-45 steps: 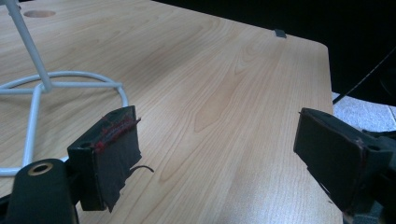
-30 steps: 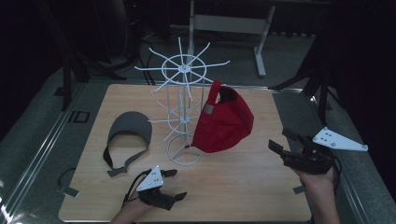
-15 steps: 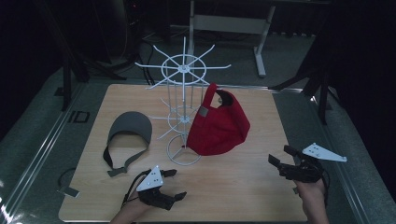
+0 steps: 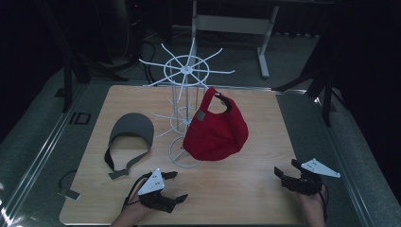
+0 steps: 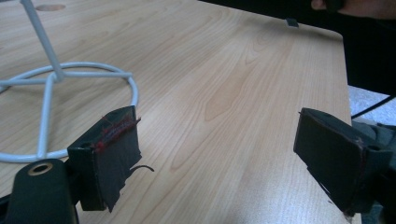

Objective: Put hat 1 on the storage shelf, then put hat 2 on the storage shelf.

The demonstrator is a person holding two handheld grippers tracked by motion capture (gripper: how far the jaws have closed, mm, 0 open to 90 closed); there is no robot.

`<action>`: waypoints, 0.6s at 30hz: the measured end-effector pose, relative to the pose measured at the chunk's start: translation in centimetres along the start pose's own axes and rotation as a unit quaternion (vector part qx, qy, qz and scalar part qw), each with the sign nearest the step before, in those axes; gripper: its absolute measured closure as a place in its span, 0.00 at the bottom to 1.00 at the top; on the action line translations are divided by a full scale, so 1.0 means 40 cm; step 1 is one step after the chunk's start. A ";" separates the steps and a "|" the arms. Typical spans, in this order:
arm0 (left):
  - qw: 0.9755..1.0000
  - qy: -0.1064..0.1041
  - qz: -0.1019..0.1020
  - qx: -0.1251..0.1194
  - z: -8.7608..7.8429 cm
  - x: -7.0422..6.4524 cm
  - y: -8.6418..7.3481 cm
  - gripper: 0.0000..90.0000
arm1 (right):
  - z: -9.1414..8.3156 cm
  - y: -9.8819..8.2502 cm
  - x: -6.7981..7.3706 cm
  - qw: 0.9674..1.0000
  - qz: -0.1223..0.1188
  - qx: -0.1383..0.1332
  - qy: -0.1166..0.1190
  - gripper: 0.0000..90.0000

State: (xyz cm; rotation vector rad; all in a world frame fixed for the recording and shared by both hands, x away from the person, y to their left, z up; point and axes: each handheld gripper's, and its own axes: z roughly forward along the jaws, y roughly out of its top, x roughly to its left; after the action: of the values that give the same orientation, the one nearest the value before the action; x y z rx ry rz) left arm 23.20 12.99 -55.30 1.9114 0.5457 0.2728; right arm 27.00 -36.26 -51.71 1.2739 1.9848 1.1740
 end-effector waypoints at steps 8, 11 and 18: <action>1.000 0.003 -0.003 -0.004 -0.009 -0.001 -0.004 0.16 | 0.009 -0.040 -0.014 1.000 -0.003 0.006 0.002 0.18; 1.000 0.005 -0.006 -0.011 -0.018 -0.002 -0.003 0.16 | 0.008 -0.047 -0.016 1.000 0.001 0.005 0.003 0.18; 1.000 0.023 0.000 0.000 -0.056 -0.006 -0.007 0.16 | 0.012 -0.063 -0.022 1.000 0.013 0.004 0.005 0.18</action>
State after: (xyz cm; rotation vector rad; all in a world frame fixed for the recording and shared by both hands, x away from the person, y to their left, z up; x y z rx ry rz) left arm 21.96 14.79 -54.66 1.9099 0.5758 0.3174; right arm 26.58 -37.36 -54.16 1.3037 1.9868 1.1876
